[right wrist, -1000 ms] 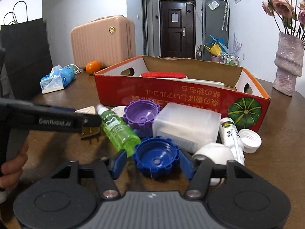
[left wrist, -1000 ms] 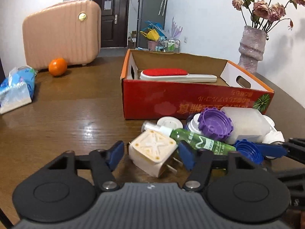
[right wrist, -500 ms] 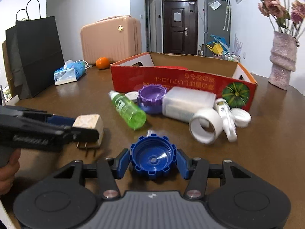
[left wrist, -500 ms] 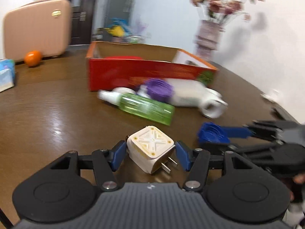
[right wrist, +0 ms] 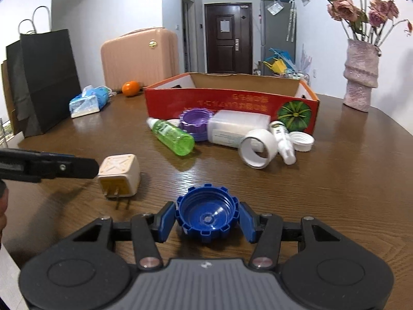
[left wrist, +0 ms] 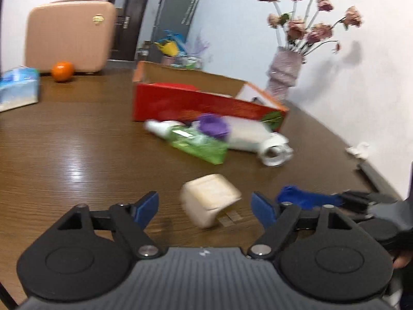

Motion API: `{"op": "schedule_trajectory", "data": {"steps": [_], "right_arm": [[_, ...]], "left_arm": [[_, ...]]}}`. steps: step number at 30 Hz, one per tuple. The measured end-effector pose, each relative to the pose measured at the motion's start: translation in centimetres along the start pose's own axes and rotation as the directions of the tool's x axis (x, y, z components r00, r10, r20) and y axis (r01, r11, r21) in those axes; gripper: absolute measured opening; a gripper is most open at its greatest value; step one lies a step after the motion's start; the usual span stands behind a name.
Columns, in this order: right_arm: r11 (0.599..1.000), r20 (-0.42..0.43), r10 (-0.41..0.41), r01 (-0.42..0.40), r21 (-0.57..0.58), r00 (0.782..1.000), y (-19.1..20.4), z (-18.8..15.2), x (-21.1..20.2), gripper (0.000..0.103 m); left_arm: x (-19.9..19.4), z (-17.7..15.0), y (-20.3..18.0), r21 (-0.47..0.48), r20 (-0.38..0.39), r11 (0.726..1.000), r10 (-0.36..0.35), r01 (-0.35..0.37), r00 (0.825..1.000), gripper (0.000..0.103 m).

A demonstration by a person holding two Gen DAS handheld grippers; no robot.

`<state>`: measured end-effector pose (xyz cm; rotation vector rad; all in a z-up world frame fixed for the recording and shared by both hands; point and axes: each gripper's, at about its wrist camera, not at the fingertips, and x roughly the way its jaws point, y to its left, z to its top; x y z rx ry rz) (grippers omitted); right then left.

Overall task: Organize rigid objects
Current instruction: 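Grasp the white plug adapter with the left tool while the right tool grasps the blue cap, then carry the plug adapter and blue cap into the box and release both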

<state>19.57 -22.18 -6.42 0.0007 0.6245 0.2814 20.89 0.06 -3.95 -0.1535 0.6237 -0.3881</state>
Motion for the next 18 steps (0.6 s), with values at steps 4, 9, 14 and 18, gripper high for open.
{"op": "schedule_trajectory", "data": {"steps": [4,9,14,18], "right_arm": [[1.0,0.009,-0.015,0.015,0.028,1.0,-1.3,-0.1,-0.4,0.052],[0.998,0.013,-0.028,0.028,0.057,1.0,-2.8,-0.5,-0.7,0.052],[0.997,0.01,-0.028,0.027,0.068,1.0,-3.5,-0.4,-0.2,0.052],[0.999,0.01,-0.01,0.01,0.052,1.0,-3.0,-0.1,0.5,0.052]], "left_arm": [[3.0,0.4,-1.8,-0.019,-0.036,1.0,-0.004,0.003,0.999,0.081],[5.1,0.8,-2.6,-0.039,-0.035,0.999,0.009,-0.01,0.999,0.062],[5.7,-0.1,-2.3,0.008,-0.065,0.999,0.04,-0.039,0.997,0.048],[6.0,-0.2,-3.4,0.089,-0.06,0.993,0.085,-0.079,0.995,0.041]]}}
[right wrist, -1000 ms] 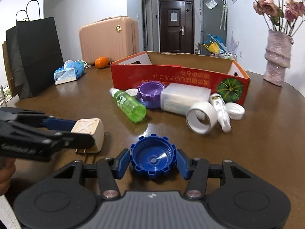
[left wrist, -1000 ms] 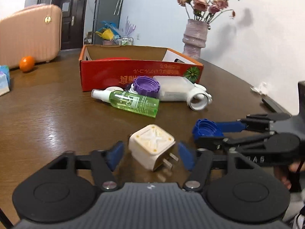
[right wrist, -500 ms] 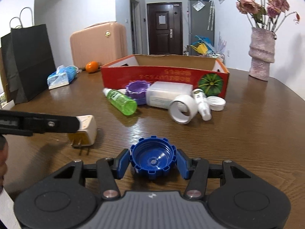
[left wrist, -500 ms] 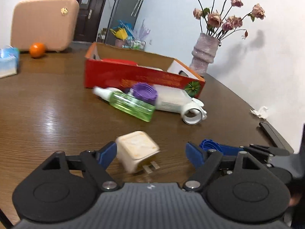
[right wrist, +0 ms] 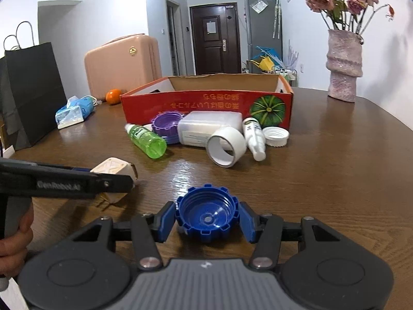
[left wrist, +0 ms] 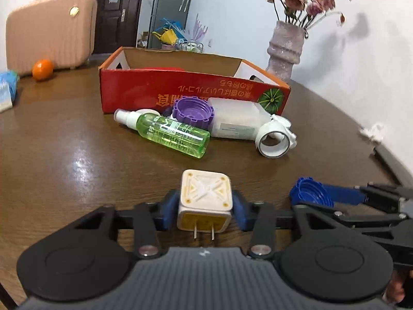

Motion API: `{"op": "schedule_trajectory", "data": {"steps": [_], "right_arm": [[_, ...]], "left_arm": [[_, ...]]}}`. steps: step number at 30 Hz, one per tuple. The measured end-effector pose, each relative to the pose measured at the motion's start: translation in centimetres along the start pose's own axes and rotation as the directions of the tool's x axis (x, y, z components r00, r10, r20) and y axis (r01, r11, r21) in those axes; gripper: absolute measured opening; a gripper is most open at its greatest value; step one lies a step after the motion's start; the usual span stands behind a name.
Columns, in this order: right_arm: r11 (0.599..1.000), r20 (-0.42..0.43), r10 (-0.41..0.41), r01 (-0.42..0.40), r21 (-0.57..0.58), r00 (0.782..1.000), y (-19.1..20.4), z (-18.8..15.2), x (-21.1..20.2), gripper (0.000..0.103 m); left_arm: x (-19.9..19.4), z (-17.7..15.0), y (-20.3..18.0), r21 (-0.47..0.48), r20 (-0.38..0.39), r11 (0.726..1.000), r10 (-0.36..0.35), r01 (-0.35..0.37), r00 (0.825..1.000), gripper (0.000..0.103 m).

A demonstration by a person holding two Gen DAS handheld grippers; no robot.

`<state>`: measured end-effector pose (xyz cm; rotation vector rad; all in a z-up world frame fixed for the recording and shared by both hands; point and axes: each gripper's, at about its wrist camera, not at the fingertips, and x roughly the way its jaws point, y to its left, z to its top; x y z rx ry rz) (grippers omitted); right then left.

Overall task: Organize rigid objects
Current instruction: 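Carry the plug adapter and blue cap into the box and release both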

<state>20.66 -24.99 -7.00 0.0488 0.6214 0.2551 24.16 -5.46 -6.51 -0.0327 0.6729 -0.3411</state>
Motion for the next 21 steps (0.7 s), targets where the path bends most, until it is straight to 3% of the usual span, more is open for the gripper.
{"op": "schedule_trajectory", "data": {"steps": [6,10,17,21], "right_arm": [[0.998,0.001,0.032,-0.032,-0.045,0.999,1.2,0.6,0.0,0.052],[0.997,0.048,0.046,-0.042,-0.07,0.998,1.7,2.0,-0.6,0.052],[0.996,0.143,0.062,-0.051,-0.078,0.988,-0.6,8.3,-0.6,0.052],[0.996,0.161,0.05,-0.037,-0.082,0.986,-2.3,12.6,1.1,0.052]], "left_arm": [[-1.9,0.0,0.8,0.002,0.038,1.0,0.021,-0.021,0.999,0.039],[-3.7,1.1,2.7,-0.007,0.09,0.998,0.059,-0.058,0.994,0.039],[-4.4,8.0,6.4,0.018,0.195,0.996,0.077,-0.082,0.978,0.039],[-1.3,13.5,8.7,-0.009,0.174,0.999,0.046,-0.045,0.984,0.039]]}}
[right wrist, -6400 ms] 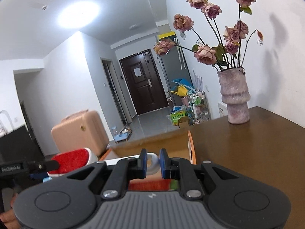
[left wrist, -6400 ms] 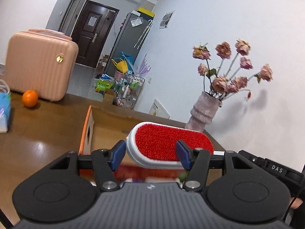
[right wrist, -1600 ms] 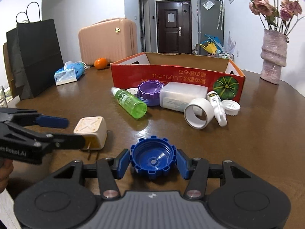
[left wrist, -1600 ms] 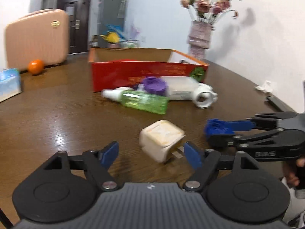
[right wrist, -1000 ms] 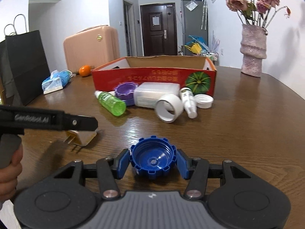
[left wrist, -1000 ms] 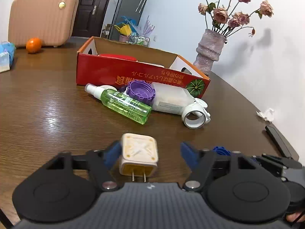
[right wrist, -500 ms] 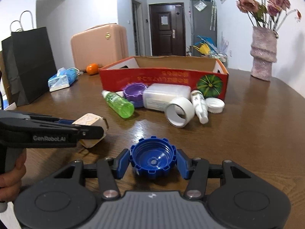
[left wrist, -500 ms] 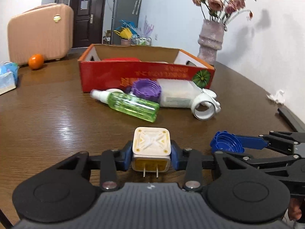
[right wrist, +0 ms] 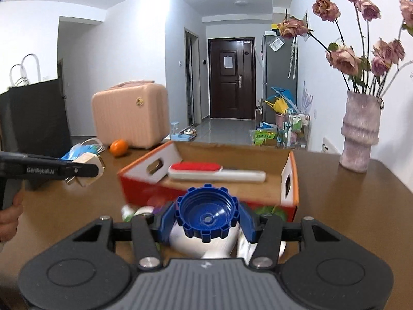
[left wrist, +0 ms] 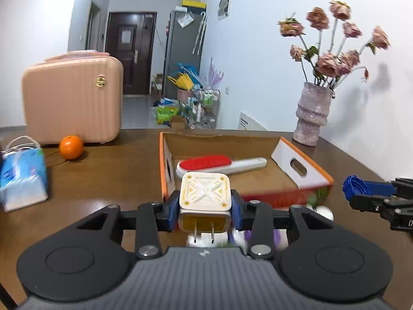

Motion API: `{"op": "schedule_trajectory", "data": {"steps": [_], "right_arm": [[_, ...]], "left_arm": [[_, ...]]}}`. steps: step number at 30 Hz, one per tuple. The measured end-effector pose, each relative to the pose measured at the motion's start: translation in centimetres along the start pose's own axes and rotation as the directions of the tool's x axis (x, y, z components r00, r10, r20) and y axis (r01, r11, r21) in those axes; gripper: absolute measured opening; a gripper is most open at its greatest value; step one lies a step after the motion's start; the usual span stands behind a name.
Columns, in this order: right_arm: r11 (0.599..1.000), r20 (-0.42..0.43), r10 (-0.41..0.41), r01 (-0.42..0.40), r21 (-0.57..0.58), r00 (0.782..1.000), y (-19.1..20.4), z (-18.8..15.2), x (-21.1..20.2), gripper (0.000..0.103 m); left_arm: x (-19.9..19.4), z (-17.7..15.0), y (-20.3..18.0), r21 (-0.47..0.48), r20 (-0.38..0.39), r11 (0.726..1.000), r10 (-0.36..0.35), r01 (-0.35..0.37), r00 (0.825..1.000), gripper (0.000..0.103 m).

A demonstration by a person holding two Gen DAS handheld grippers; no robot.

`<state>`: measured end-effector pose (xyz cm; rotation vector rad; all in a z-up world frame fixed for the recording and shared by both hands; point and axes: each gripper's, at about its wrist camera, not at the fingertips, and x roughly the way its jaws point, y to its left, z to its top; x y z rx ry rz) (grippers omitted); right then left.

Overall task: Organize rigid objects
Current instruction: 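Carry the plug adapter and blue cap into the box and release both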

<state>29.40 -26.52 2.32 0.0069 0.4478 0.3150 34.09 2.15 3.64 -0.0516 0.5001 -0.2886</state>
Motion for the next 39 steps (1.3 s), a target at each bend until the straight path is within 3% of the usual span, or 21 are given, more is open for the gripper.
{"op": "schedule_trajectory", "data": {"steps": [5,9,15,18,20,23,27,29,35,39], "right_arm": [[1.0,-0.054,0.006,-0.005,0.017,0.999,-3.5,4.3,6.6,0.052],[0.998,-0.171,-0.056,0.062,0.029,0.984,-6.5,6.6,13.8,0.052],[0.988,-0.324,-0.145,0.12,-0.098,0.935,-7.2,6.7,22.7,0.052],[0.984,-0.383,-0.163,0.12,-0.135,0.909,-7.0,6.3,25.5,0.052],[0.985,-0.434,-0.156,0.108,-0.134,0.887,-7.2,6.1,26.8,0.052],[0.982,-0.419,-0.173,0.126,-0.139,0.891,-6.8,6.3,26.6,0.071],[0.983,-0.358,-0.168,0.128,-0.132,0.919,-6.8,7.2,24.7,0.071],[0.989,-0.322,-0.143,0.119,-0.093,0.936,-7.0,8.0,22.8,0.072],[0.992,-0.215,-0.122,0.111,-0.066,0.969,-6.8,9.0,15.4,0.079],[0.995,-0.131,-0.095,0.092,-0.03,0.987,-6.1,8.0,9.9,0.081]], "left_arm": [[8.0,4.5,1.0,-0.027,-0.135,0.999,-0.043,0.039,0.99,0.039],[15.0,5.8,0.9,0.026,-0.258,1.0,0.011,-0.004,0.966,0.039],[20.1,5.0,1.3,0.053,-0.343,0.998,0.051,-0.034,0.938,0.039],[20.8,4.8,0.3,0.124,-0.341,0.991,0.083,-0.043,0.936,0.04],[20.8,4.8,0.4,0.116,-0.339,0.992,0.08,-0.043,0.938,0.043],[20.7,5.0,0.9,0.107,-0.337,0.993,0.081,-0.048,0.938,0.044],[18.5,6.1,1.9,0.047,-0.301,0.997,0.072,-0.06,0.951,0.048],[16.8,6.7,1.9,0.04,-0.268,0.997,0.079,-0.071,0.96,0.059],[8.5,6.8,1.7,0.031,-0.108,0.993,0.119,-0.116,0.987,0.077],[2.3,4.9,1.4,-0.013,-0.008,0.99,0.138,-0.139,0.99,0.085]]}}
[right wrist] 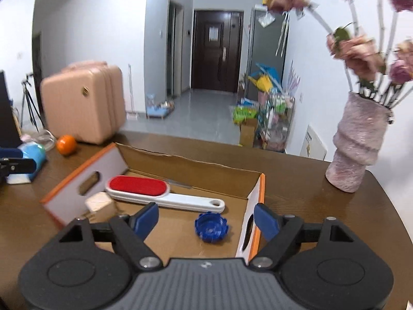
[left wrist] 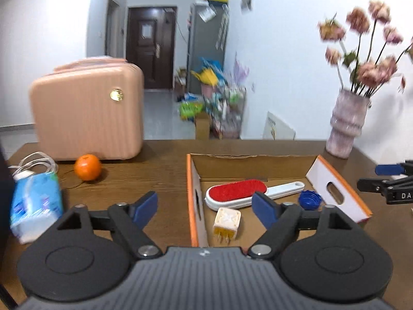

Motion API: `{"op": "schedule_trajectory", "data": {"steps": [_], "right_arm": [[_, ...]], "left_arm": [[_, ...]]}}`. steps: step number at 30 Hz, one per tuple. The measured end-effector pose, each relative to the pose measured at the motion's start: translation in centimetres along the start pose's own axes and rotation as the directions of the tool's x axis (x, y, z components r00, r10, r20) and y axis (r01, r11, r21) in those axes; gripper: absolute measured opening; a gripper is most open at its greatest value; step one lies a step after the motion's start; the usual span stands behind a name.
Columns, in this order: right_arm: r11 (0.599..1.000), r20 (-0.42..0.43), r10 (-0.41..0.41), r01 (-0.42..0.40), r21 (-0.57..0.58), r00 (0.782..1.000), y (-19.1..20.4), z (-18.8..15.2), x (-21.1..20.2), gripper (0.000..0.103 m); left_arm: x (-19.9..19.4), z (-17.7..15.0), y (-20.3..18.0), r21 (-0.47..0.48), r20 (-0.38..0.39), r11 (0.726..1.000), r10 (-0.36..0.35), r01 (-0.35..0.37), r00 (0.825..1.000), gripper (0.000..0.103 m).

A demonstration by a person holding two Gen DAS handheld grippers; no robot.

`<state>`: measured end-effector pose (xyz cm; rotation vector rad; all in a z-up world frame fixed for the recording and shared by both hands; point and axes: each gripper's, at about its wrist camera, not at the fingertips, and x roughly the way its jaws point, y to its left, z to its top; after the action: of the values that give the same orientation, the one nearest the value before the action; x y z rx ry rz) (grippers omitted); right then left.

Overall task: Organize rigid objects
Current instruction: 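Carry the plug adapter and blue cap into the box and release both, then move both tools back over the remaining items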

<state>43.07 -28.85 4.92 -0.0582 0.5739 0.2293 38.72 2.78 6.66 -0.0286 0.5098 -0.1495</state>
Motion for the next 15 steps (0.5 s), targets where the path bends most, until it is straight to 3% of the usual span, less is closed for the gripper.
{"op": "schedule_trajectory", "data": {"steps": [7,15], "right_arm": [[0.996,0.117,0.078,-0.081,0.023,0.99,2.3,-4.8,-7.9,0.085],[0.988,0.141,0.146,-0.15,0.02,0.979,7.0,-11.3,-12.6,0.088]], "left_arm": [[-8.9,-6.2,-0.3,0.0,0.079,0.999,0.038,-0.038,0.996,0.098],[-16.2,-13.0,-0.2,0.012,0.111,0.994,0.102,-0.104,0.989,0.103]]}}
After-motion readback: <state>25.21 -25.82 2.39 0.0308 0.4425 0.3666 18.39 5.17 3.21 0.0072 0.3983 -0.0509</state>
